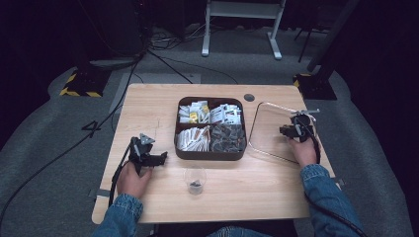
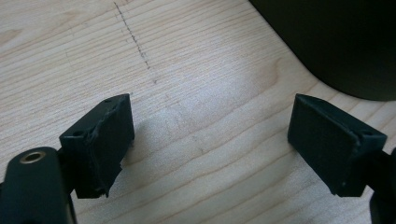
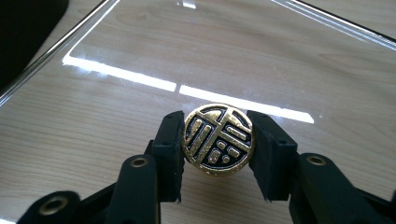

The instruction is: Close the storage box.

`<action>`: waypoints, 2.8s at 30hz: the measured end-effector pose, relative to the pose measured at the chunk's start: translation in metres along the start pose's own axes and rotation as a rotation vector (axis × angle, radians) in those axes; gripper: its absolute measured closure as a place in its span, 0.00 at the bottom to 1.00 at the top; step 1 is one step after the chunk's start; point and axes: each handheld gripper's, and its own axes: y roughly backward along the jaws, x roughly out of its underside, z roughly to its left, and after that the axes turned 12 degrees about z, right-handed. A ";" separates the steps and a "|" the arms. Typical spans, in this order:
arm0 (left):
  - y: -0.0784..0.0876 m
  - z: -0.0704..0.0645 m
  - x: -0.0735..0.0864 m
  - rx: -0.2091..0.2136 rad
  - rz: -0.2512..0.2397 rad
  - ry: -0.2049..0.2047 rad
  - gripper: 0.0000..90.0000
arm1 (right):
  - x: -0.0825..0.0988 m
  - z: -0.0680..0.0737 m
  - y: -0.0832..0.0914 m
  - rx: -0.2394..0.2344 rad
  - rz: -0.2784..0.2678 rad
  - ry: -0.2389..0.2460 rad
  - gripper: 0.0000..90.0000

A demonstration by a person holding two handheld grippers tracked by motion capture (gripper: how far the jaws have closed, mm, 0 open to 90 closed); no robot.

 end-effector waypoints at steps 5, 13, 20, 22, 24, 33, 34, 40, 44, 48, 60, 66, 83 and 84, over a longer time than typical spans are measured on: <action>0.000 0.000 0.000 -0.002 0.001 -0.002 0.17 | -0.003 -0.001 0.016 -0.005 -0.041 0.003 0.65; 0.000 0.000 0.000 -0.002 0.001 -0.002 0.17 | -0.006 0.000 0.035 -0.015 -0.104 0.012 0.65; 0.000 0.000 0.000 -0.002 0.000 -0.002 0.17 | -0.011 0.006 0.050 -0.021 -0.146 0.034 0.65; 0.000 0.000 0.000 -0.002 0.000 -0.002 0.17 | -0.012 0.009 0.054 -0.020 -0.156 0.045 0.65; 0.000 0.000 0.000 -0.002 0.000 -0.002 0.17 | -0.014 0.012 0.058 -0.025 -0.166 0.055 0.65; 0.000 0.000 0.000 -0.002 0.000 -0.002 0.17 | -0.021 0.034 0.073 -0.042 -0.212 0.111 0.65; 0.000 0.000 0.000 -0.002 0.000 -0.002 0.17 | -0.022 0.036 0.075 -0.045 -0.216 0.116 0.65; 0.000 0.000 0.000 -0.005 0.001 0.001 0.17 | -0.026 0.046 0.081 -0.055 -0.230 0.141 0.65; 0.000 -0.001 0.000 -0.004 0.000 0.005 0.17 | -0.028 0.051 0.083 -0.065 -0.236 0.150 0.65; 0.000 -0.001 0.000 -0.006 0.000 0.004 0.17 | -0.031 0.056 0.086 -0.079 -0.242 0.161 0.65; 0.000 -0.002 0.000 -0.010 0.002 0.016 0.17 | -0.044 0.075 0.084 -0.100 -0.245 0.193 0.65; 0.000 -0.002 0.000 -0.009 0.002 0.019 0.17 | -0.057 0.093 0.081 -0.109 -0.243 0.221 0.65; 0.001 -0.003 0.001 -0.009 0.001 0.022 0.17 | -0.083 0.158 0.061 -0.162 -0.228 0.297 0.65; 0.001 -0.003 0.001 -0.009 0.001 0.022 0.17 | -0.083 0.158 0.061 -0.162 -0.228 0.297 0.65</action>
